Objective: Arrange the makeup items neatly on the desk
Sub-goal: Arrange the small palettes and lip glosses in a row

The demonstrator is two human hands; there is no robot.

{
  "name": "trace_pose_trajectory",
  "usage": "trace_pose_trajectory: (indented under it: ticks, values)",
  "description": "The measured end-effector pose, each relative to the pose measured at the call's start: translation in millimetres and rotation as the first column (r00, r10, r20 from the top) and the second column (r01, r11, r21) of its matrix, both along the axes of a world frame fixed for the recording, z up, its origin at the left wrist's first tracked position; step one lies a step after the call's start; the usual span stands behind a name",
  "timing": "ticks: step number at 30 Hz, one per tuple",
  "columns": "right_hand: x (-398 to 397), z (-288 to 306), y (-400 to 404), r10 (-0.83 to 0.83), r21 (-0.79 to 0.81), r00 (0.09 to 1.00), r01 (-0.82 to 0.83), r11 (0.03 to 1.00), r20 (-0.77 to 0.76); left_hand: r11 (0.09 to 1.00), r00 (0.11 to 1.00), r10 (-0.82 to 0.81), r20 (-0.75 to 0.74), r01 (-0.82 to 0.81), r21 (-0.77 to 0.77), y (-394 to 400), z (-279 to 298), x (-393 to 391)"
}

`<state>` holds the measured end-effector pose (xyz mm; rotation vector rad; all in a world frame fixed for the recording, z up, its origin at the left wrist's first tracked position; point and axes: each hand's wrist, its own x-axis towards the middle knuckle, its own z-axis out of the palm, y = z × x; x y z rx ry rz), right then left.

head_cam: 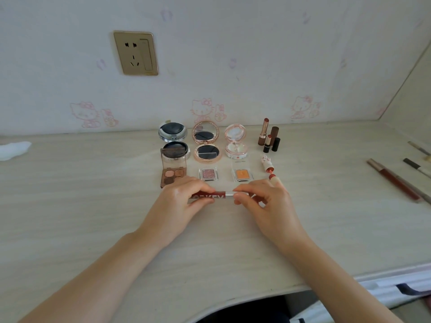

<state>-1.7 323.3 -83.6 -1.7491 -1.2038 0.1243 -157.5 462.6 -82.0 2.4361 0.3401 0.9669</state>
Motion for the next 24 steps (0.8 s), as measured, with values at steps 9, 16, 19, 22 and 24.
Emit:
trace_pose_trajectory:
  ticks: [9, 16, 19, 22, 24]
  values:
    - [2.2, -2.8, -0.6, 0.028, 0.01, 0.997, -0.028, 1.0, -0.072, 0.998, 0.999, -0.047, 0.002, 0.047, -0.032, 2.0, 0.7, -2.1]
    - [0.0, -0.5, 1.7, 0.02, -0.025, 0.989, -0.024, 0.999, -0.144, 0.999, 0.998, -0.049, 0.03, 0.049, 0.008, 3.5, -1.9, -2.0]
    - [-1.7, -1.0, 2.0, 0.007, -0.032, 0.997, -0.01, 0.999, -0.079, 0.999, 0.998, -0.05, 0.026, 0.049, 0.016, 3.5, -1.8, -1.9]
    - [-1.3, -2.1, 1.8, 0.035, 0.008, 0.996, -0.035, 0.999, -0.085, 0.999, 0.999, -0.036, 0.018, 0.036, 0.021, 3.7, -1.8, -1.4]
    - [0.1, -3.7, 1.7, 0.062, 0.009, 0.995, -0.061, 0.998, -0.08, 0.999, 0.999, -0.036, 0.011, 0.036, 0.022, 3.6, -1.9, -1.2]
